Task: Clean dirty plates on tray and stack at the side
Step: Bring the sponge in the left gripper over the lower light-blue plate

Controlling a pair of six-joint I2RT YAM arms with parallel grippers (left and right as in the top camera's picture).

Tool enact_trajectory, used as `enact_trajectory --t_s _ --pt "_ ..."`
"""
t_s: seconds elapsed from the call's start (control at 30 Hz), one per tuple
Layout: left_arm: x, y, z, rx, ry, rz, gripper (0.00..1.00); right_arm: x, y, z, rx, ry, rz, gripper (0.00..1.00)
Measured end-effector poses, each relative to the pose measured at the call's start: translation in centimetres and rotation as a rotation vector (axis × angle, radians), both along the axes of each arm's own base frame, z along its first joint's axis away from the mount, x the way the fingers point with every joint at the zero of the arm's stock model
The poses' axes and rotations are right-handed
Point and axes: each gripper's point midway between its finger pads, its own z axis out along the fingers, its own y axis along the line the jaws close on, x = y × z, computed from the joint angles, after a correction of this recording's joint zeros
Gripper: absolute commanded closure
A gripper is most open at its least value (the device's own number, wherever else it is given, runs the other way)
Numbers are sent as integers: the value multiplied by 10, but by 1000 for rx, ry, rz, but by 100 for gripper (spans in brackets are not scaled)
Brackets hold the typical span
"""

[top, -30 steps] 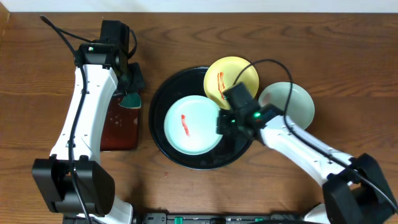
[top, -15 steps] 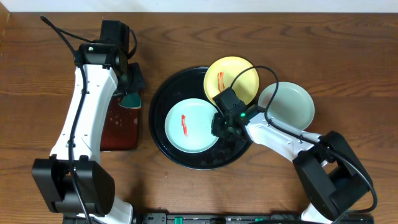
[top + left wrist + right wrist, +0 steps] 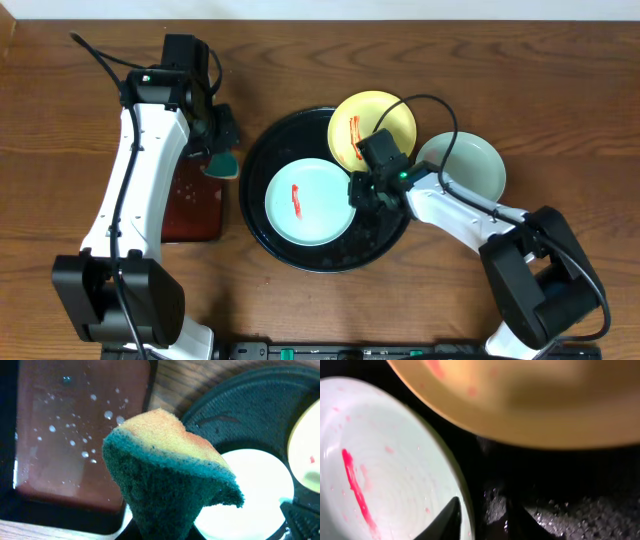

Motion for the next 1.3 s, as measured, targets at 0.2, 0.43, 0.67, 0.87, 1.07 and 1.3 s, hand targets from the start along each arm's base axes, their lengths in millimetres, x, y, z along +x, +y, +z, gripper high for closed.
enact_trajectory --t_s 0.2,0.43,0.67,0.87,1.07,1.3 --pt "-12 -11 -10 -37 50 -21 92 1 3 1 3 -17 30 88" --pt "-26 -33 -35 -40 102 -84 92 -3 10 2 6 -23 52 90" --pt "-28 -50 -48 -50 97 -126 92 -2 14 -7 8 -10 57 99" --pt "-20 -66 -59 -61 47 -147 92 -2 15 -8 14 -7 60 99" --pt "-19 -89 -79 -75 10 -173 92 -2 15 -8 15 -6 60 99" --pt "-19 -107 -119 -76 64 -157 92 -2 15 -8 16 -6 61 99"
